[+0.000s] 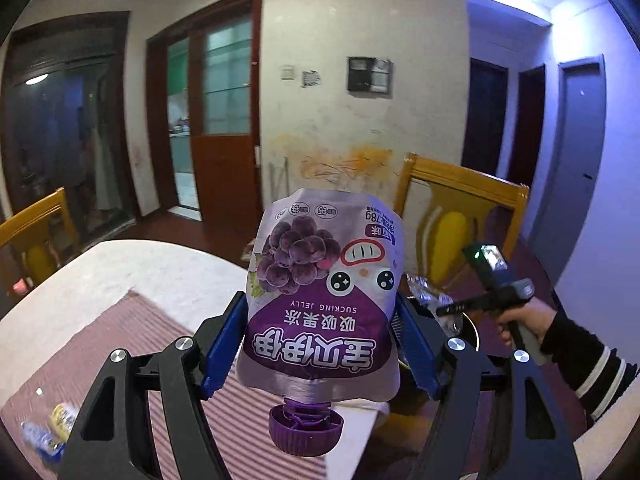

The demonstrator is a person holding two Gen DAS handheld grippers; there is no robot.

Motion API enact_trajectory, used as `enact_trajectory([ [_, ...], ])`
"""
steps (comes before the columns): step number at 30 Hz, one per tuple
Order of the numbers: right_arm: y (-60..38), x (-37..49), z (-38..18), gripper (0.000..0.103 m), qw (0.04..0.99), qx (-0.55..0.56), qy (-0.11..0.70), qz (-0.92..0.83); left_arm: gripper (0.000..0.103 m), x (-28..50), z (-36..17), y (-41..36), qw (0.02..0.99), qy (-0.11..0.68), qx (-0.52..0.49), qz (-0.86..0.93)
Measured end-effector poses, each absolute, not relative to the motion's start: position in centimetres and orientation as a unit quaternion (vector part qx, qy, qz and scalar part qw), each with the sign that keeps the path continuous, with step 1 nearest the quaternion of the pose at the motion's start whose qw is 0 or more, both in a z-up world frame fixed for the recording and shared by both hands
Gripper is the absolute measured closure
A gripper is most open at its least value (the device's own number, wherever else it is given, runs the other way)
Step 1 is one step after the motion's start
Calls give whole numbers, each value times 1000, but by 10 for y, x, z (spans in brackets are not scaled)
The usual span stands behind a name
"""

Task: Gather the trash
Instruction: 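Carry the wrapper and jelly pouch to the black bin and open both tools over it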

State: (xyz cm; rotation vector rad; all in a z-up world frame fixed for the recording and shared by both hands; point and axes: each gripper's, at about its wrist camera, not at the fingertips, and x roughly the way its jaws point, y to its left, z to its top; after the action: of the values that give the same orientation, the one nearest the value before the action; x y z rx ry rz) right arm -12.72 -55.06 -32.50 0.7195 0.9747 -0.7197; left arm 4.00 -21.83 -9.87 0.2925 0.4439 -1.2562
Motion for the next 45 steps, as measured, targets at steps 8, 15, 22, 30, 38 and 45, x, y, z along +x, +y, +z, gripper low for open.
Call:
enact_trajectory([
  [8, -573, -138, -389, 25, 700, 345, 497, -380, 32, 16, -110, -264, 744, 209, 171, -611],
  [15, -583, -175, -374, 20, 703, 362, 435, -430, 32, 0, -127, -308, 706, 221, 187, -647],
  [22, -602, -238, -342, 20, 700, 397, 343, -484, 32, -31, -172, -397, 638, 251, 192, -702],
  [30, -605, -286, -324, 21, 702, 399, 297, -509, 31, -69, -268, -528, 609, 342, 265, -665],
  [38, -596, -302, -327, 21, 701, 412, 283, -508, 6, -92, -325, -572, 602, 407, 327, -605],
  [45, -595, -309, -324, 20, 697, 421, 277, -510, 6, -87, -309, -568, 610, 400, 315, -608],
])
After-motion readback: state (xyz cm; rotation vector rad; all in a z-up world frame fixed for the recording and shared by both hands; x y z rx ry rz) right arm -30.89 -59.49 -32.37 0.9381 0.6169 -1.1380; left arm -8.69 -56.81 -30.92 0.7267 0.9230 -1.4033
